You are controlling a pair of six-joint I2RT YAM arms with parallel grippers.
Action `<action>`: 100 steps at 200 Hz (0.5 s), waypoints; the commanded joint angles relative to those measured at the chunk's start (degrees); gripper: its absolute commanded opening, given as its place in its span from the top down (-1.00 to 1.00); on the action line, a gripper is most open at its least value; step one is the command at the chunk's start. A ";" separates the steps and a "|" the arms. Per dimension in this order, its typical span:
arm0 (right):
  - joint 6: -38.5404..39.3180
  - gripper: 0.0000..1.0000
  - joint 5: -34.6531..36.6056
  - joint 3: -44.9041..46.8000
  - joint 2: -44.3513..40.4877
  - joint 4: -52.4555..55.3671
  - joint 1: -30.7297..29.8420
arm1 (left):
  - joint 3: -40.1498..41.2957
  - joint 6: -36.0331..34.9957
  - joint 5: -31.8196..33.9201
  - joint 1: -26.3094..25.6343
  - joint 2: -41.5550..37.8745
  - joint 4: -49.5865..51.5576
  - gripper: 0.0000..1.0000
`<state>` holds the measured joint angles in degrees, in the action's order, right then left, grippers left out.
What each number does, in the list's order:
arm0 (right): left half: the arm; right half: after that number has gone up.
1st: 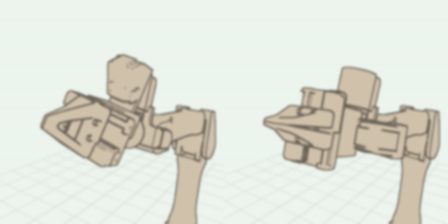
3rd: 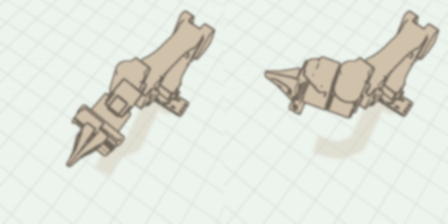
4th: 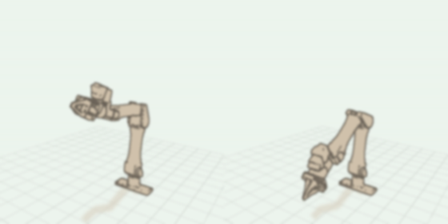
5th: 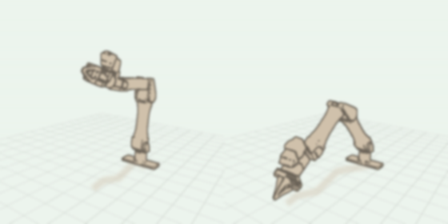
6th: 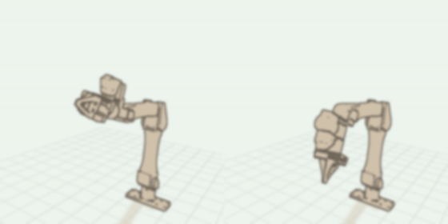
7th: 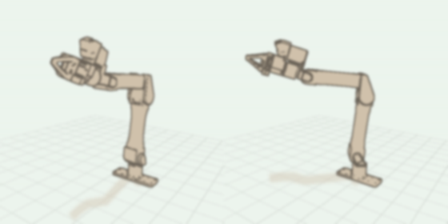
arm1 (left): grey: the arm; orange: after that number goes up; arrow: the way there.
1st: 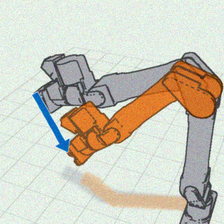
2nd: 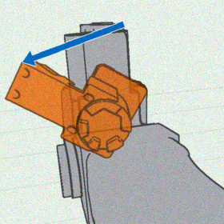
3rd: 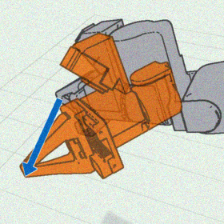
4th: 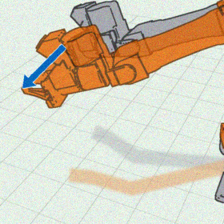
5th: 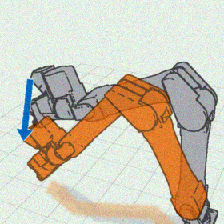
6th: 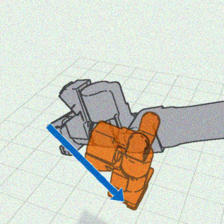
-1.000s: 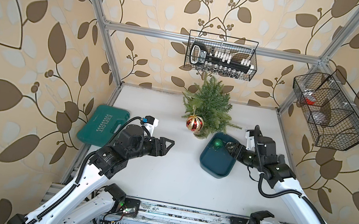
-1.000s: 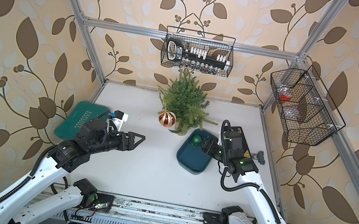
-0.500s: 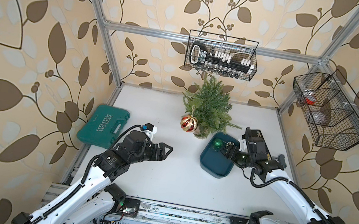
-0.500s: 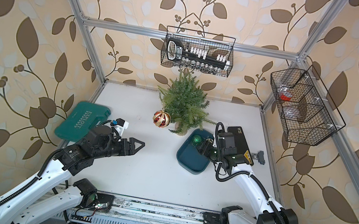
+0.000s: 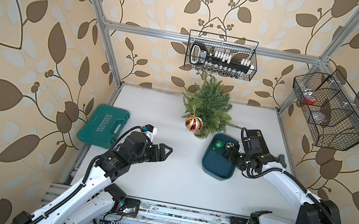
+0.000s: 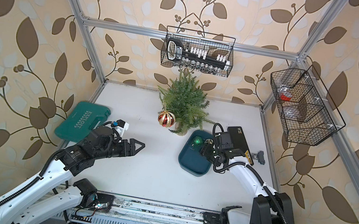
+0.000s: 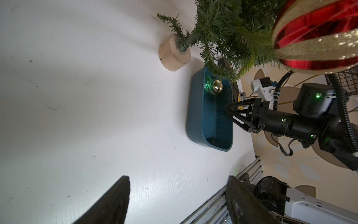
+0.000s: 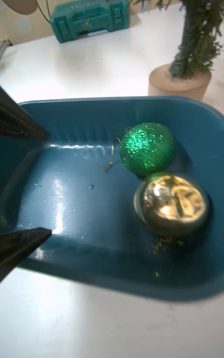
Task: Decorate the small christmas tree with ornaments
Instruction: Adjust the container at the center of the board.
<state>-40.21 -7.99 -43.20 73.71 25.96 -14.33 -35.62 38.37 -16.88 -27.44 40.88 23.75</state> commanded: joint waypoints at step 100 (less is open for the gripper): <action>3.20 -0.41 5.15 -7.78 3.91 2.79 2.45 | 0.46 1.26 -0.79 -0.41 0.82 -3.35 -0.58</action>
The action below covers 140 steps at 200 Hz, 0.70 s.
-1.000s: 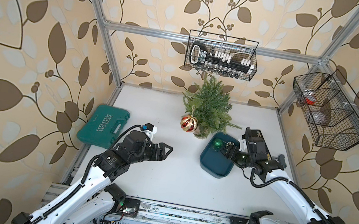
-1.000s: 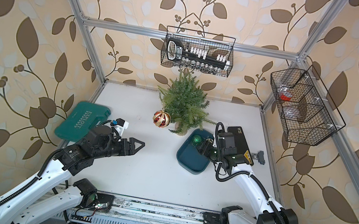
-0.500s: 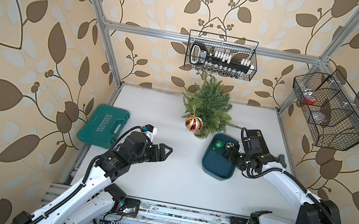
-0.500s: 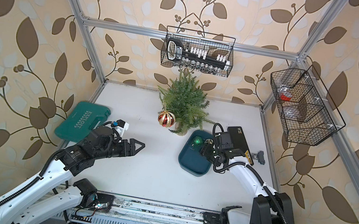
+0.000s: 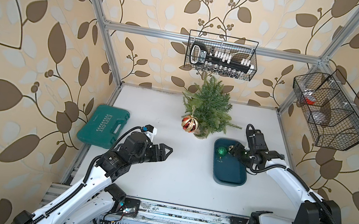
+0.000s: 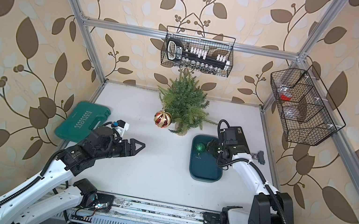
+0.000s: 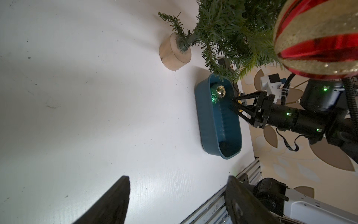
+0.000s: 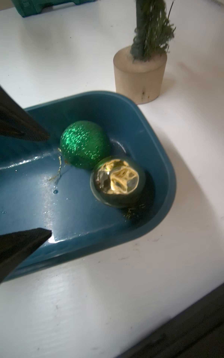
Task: Decorate the small christmas tree with ornaments
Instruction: Adjust the container at the center of the board, then pick up an ornament from the container.
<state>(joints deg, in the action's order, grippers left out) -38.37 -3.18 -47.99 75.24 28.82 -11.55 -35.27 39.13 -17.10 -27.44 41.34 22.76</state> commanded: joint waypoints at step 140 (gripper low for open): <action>2.68 -0.38 7.16 -10.53 16.44 -1.13 -2.35 | -0.11 1.27 -1.33 -0.41 0.76 -2.50 -0.58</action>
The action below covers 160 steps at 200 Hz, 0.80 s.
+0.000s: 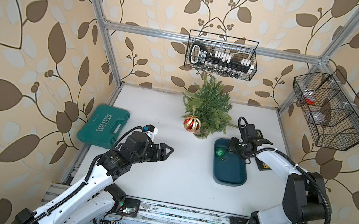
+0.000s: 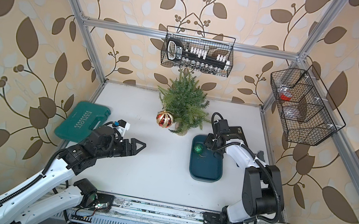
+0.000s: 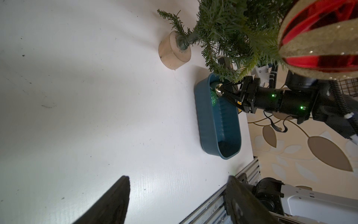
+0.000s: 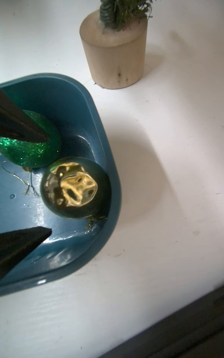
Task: Decorate the small christmas tree with ornaments
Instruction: Pick up an ornament from the container.
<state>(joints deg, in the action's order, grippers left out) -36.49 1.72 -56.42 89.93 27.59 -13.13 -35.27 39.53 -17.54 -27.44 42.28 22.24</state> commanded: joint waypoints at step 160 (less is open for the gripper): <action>2.11 -0.15 5.33 -3.62 8.40 -1.48 -2.52 | 0.37 1.32 -0.68 -0.41 -0.62 -1.47 -0.57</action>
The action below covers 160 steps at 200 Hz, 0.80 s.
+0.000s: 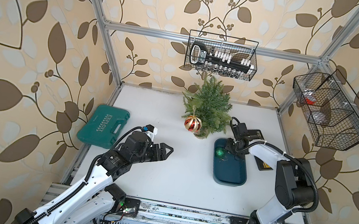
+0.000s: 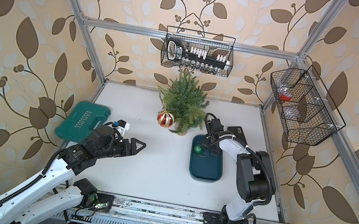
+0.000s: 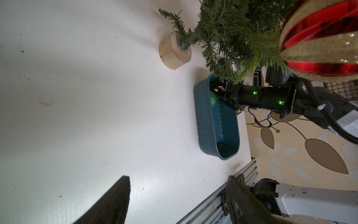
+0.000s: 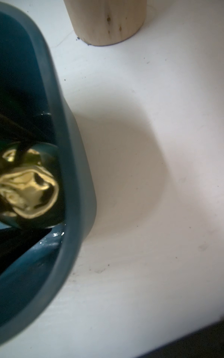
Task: Decorate the small christmas tree with ornaments
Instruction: Pick up an ornament from the container.
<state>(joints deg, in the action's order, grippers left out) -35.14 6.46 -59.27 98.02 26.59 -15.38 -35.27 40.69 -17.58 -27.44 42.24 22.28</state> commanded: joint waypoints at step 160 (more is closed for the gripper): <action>2.95 -0.11 -43.10 1.13 -37.34 8.71 5.70 | -9.20 -0.99 -6.11 -0.48 0.83 -1.60 -0.57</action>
<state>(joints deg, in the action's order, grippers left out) -33.32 -25.47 -54.96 61.47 31.11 -9.82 -40.75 40.64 -21.08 -27.44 43.00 22.48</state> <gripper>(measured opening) 0.556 0.786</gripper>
